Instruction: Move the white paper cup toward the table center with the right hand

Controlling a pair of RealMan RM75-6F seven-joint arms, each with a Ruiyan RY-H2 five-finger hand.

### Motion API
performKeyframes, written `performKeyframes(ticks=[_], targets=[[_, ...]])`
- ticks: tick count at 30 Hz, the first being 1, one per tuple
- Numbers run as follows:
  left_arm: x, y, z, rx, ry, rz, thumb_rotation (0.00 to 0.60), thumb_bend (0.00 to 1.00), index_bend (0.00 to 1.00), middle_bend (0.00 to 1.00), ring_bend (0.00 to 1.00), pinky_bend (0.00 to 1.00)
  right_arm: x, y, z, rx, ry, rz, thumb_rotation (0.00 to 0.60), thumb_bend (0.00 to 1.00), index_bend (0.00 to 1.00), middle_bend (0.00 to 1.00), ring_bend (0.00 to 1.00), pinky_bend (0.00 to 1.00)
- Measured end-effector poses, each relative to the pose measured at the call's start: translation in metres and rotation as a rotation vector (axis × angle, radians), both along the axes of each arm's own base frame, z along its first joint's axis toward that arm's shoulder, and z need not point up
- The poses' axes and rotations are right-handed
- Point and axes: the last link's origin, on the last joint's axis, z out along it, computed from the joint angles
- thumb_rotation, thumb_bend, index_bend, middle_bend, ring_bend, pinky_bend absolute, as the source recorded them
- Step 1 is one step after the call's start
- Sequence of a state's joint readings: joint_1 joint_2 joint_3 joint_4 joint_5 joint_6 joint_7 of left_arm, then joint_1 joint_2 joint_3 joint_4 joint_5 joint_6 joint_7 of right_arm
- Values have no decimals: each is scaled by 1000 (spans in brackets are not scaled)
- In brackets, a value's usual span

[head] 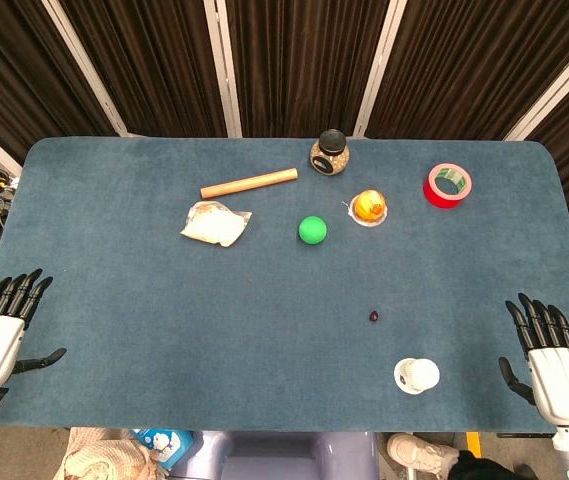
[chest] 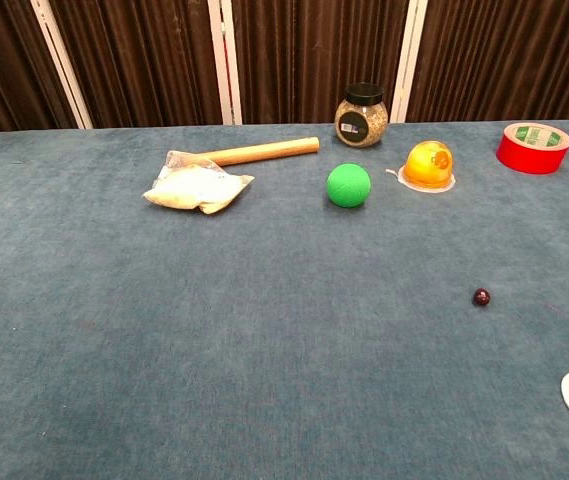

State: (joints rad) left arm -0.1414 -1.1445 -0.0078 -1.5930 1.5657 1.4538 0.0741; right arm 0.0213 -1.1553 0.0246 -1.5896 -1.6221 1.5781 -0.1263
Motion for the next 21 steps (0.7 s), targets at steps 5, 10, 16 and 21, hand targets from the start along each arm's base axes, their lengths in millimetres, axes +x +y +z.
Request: performKeyframes(ticks=[5, 10, 16, 21], targets=[[0, 0, 1, 2, -2, 0, 600, 21, 0, 0, 0, 18, 0, 1, 0, 2, 1, 0, 600, 390, 0, 0, 0, 68], [1, -1, 0, 3, 1, -4, 600, 21, 0, 0, 0, 18, 0, 2, 1, 4, -4, 3, 600, 390, 0, 0, 0, 68], [0, 0, 0, 0, -4, 4, 600, 20, 0, 0, 0, 18, 1, 2, -1, 26, -10, 2, 600, 390, 0, 0, 0, 68], [0, 1, 0, -2, -10, 9, 600, 20, 0, 0, 0, 18, 2, 5, -6, 130, 1, 19, 600, 390, 0, 0, 0, 68]])
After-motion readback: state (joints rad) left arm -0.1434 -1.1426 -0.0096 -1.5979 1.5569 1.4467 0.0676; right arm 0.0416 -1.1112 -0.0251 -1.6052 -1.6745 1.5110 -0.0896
